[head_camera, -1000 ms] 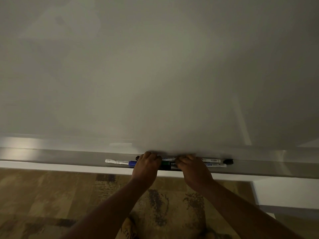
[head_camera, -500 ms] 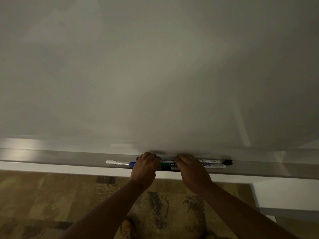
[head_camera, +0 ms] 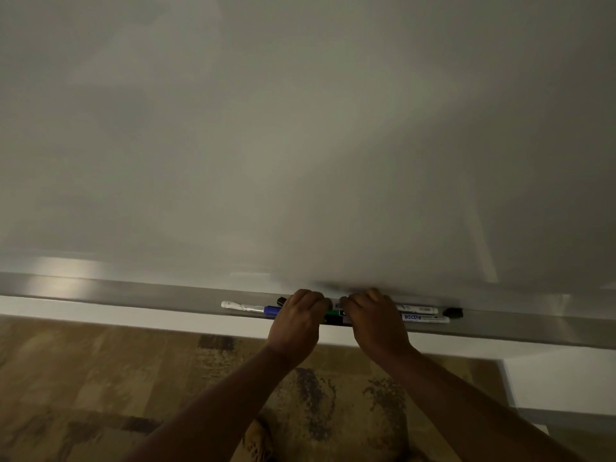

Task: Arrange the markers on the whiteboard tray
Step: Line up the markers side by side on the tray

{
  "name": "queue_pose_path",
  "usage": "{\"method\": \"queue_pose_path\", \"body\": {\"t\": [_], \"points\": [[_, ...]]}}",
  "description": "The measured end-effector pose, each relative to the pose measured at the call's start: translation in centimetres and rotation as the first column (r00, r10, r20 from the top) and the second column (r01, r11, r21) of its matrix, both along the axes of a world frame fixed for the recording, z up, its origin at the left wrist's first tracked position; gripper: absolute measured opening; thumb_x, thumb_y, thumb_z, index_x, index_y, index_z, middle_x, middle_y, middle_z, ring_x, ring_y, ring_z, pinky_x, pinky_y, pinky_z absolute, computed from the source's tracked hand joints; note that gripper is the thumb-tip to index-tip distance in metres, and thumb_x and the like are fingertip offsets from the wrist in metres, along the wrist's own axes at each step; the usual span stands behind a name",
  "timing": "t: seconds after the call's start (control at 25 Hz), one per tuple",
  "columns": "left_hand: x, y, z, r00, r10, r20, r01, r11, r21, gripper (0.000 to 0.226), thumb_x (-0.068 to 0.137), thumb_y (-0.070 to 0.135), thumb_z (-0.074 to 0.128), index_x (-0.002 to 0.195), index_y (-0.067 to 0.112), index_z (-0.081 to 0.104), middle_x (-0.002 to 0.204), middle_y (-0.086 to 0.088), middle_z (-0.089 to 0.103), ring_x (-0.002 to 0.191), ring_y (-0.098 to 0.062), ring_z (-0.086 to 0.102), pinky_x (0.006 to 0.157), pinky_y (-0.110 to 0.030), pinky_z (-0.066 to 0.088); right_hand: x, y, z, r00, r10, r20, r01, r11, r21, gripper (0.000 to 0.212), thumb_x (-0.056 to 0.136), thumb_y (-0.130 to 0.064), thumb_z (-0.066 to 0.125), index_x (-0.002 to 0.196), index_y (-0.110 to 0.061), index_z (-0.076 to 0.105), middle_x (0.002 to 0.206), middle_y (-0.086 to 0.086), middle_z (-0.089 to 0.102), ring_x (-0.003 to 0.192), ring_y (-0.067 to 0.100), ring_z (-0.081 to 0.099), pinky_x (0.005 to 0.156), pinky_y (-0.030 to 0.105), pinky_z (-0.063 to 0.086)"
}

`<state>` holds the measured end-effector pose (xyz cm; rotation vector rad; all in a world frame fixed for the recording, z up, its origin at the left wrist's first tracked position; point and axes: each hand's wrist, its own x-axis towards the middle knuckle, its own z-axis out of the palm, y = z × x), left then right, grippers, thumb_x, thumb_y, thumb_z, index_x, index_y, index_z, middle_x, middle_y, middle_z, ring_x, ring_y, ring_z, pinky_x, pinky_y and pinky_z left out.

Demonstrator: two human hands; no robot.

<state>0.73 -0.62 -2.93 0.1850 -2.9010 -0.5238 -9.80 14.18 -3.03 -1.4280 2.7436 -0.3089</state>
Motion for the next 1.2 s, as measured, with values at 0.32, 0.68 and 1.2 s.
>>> {"method": "queue_pose_path", "body": {"t": [0.32, 0.68, 1.2], "points": [[2.2, -2.4, -0.8, 0.946, 0.292, 0.138, -0.312, 0.938, 0.153, 0.051, 0.086, -0.008, 0.054, 0.132, 0.013, 0.051, 0.121, -0.009, 0.066, 0.110, -0.024, 0.057, 0.085, -0.033, 0.052, -0.6, 2.6, 1.5, 0.999, -0.019, -0.036, 0.021, 0.998, 0.056, 0.037, 0.070, -0.007, 0.076, 0.106, -0.016, 0.069, 0.093, 0.000, 0.069, 0.086, 0.027, 0.059, 0.067, 0.039, 0.050], [2.4, -2.5, -2.2, 0.954, 0.159, 0.253, -0.167, 0.986, 0.008, 0.033, 0.090, 0.004, 0.059, 0.120, 0.016, 0.061, 0.117, -0.003, 0.065, 0.109, -0.022, 0.051, 0.089, -0.030, 0.043, 0.0, 4.7, 2.0, 0.997, -0.071, 0.014, 0.070, 0.996, 0.062, 0.036, 0.071, -0.003, 0.074, 0.104, -0.017, 0.069, 0.096, 0.000, 0.070, 0.088, 0.026, 0.059, 0.070, 0.039, 0.050], [0.6, 0.4, 1.7, 0.991, 0.134, -0.016, -0.109, 0.868, 0.485, 0.024, 0.098, 0.002, 0.050, 0.113, 0.014, 0.064, 0.108, 0.006, 0.056, 0.098, 0.003, 0.056, 0.082, -0.006, 0.046, 0.3, 5.9, 4.2, 0.988, -0.077, 0.131, 0.094, 0.987, -0.129, 0.048, 0.081, 0.009, 0.060, 0.125, -0.010, 0.061, 0.110, 0.007, 0.062, 0.096, 0.028, 0.054, 0.080, 0.042, 0.052]]}}
